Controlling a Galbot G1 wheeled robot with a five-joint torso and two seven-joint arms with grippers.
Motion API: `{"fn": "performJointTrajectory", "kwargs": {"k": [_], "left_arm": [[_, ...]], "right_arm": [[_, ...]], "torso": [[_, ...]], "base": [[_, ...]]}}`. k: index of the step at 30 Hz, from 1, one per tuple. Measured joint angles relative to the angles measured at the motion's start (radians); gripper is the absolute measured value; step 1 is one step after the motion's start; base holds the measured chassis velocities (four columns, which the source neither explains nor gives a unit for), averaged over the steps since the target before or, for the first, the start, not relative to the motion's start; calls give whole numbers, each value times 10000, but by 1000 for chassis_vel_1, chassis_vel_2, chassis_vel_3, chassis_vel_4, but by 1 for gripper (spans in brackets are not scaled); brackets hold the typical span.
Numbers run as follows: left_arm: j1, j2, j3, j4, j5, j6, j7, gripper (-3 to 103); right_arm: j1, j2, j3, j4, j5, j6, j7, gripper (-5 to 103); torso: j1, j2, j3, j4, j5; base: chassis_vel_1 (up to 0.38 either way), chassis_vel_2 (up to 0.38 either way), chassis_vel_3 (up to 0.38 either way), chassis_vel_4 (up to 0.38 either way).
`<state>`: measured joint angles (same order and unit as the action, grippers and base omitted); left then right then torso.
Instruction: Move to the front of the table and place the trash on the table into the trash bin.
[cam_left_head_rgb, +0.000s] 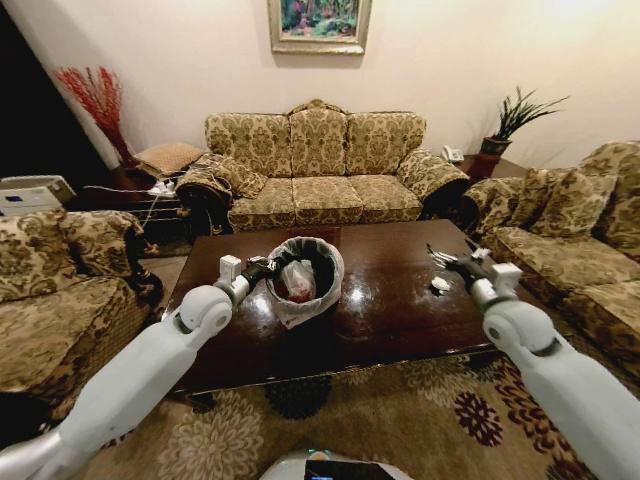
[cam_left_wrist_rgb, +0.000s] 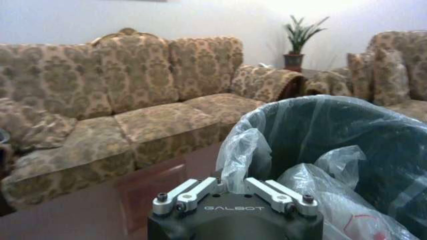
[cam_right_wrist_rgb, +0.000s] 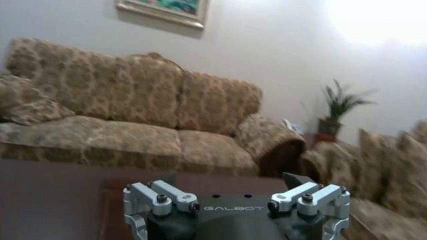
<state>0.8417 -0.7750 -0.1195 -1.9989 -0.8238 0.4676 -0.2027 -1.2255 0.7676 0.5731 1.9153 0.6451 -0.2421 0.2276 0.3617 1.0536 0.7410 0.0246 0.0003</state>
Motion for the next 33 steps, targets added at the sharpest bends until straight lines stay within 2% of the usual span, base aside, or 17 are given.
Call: {"fn": "performJointTrajectory", "kwargs": {"k": [2,6,9,11,23,31,33], "left_arm": [[-2,-9,22,3,-5,-17,-3,3],[46,15,-8,-24,-48,-140,-109,3],[113,55,-60,-57,-52,-169,-121,3],[179,114,-124,-110,-50,-182,-137,3],[561,275,-337,-658,-51,-187,-281,3],[1055,314,-715,-1025,-13,-188,-335,3],[1430,358,-1075,-1247,22,-227,-330,3]], "right_arm": [[-355,480,235,2,-257,40,-21,100],[-698,997,460,16,-495,-34,-74,100],[-846,1163,548,25,-636,-27,-185,100],[-966,1278,634,96,-732,7,-313,100],[-1199,1507,630,496,-911,49,-443,100],[-1266,1707,426,552,-1060,179,-568,100],[-1241,1756,189,575,-1076,201,-463,100]], "torso": [[0,0,0,0,-4],[1,0,0,-5,-3],[0,0,0,-4,-2],[0,0,0,5,-3],[0,0,0,3,-3],[2,0,1,2,-1],[2,0,1,1,-9]], "base": [[-66,-80,-69,-69],[-72,-70,-60,-54],[-40,-32,-28,-30],[0,0,0,0],[-77,-77,77,83],[-242,-227,241,230],[-320,-301,301,303]]}}
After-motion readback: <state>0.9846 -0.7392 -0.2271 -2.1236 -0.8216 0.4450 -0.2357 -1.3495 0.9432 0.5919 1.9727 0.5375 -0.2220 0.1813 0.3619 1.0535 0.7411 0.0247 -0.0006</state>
